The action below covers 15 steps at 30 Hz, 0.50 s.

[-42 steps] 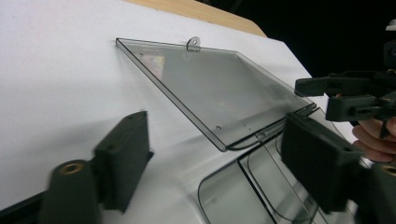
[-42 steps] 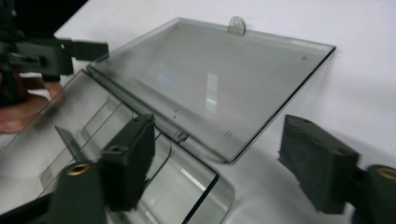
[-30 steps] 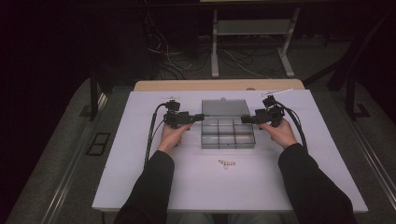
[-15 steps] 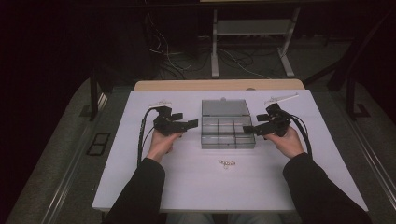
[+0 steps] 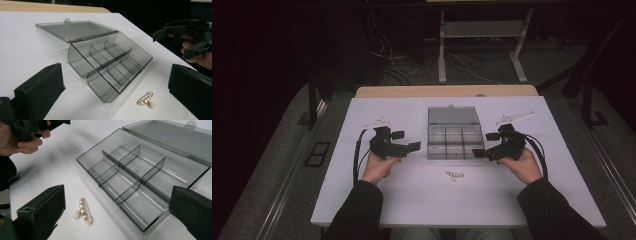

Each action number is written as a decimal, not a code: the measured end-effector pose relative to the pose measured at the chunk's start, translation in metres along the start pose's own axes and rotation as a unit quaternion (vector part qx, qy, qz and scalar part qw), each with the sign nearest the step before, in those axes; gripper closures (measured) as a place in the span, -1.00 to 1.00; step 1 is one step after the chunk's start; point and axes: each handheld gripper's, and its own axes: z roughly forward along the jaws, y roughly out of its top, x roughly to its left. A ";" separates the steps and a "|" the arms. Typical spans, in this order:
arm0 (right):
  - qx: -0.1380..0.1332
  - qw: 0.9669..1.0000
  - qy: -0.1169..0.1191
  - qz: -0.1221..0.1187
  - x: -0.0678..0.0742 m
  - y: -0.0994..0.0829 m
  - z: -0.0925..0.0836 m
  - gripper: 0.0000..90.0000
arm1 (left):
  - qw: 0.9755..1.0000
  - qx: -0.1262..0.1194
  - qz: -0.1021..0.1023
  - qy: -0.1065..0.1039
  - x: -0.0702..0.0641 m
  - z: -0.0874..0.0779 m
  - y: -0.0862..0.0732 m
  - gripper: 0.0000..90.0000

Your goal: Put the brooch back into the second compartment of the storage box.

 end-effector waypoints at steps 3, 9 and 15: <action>0.005 1.000 0.005 -0.003 0.004 -0.006 0.002 -0.99 | 1.000 -0.002 0.001 0.000 -0.003 -0.006 -0.004 -1.00; 0.018 1.000 0.010 -0.009 0.012 -0.011 0.006 -0.99 | 1.000 0.000 0.003 0.002 -0.008 -0.018 -0.014 -1.00; 0.022 0.999 0.019 -0.017 0.021 -0.014 0.008 -0.99 | 1.000 0.005 0.002 0.005 -0.015 -0.028 -0.026 -1.00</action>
